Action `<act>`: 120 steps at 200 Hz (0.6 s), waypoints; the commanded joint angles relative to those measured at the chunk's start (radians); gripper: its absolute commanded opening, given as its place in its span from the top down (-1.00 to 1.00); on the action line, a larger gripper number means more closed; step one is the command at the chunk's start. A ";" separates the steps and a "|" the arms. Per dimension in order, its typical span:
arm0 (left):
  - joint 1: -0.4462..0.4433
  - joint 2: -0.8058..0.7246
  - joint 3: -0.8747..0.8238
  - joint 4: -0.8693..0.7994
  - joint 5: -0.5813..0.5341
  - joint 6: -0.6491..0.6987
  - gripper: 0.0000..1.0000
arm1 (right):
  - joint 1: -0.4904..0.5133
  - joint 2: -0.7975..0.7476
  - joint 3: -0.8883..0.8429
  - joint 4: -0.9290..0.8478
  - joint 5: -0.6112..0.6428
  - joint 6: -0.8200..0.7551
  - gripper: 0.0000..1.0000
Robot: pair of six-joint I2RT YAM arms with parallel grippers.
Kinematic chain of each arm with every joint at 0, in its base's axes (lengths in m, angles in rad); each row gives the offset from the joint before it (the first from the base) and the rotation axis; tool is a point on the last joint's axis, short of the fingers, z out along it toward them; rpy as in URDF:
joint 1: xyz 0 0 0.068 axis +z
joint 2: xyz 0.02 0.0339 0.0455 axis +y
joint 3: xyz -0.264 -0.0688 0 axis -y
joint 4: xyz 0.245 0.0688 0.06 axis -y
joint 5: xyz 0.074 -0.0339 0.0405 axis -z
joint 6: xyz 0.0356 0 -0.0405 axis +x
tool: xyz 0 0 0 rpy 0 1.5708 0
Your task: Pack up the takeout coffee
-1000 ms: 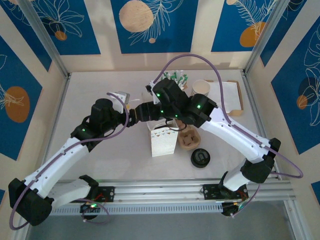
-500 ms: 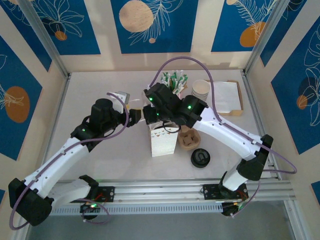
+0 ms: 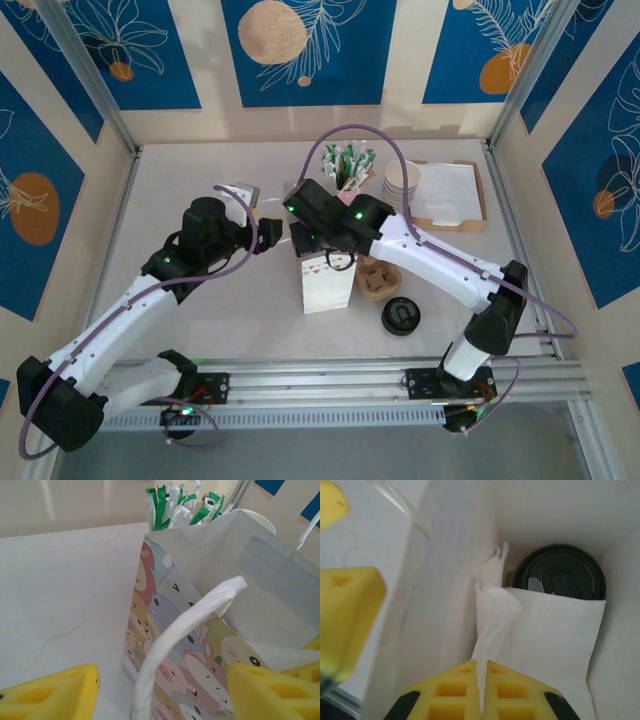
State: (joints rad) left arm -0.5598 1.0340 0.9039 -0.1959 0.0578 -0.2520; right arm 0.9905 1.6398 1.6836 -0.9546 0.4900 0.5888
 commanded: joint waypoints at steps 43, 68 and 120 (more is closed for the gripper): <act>-0.018 -0.025 0.025 0.002 0.011 -0.027 -0.40 | -0.004 -0.056 0.033 0.027 -0.024 -0.018 0.48; -0.018 -0.035 0.047 0.000 0.027 -0.076 -0.44 | 0.003 -0.107 0.063 0.035 -0.010 -0.032 0.16; -0.019 -0.016 0.139 -0.038 0.078 -0.193 -0.57 | 0.014 -0.233 0.015 0.071 0.015 -0.034 -0.17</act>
State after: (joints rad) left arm -0.5613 1.0183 0.9749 -0.2119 0.0891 -0.3630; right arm 0.9951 1.4715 1.7073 -0.9127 0.4831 0.5522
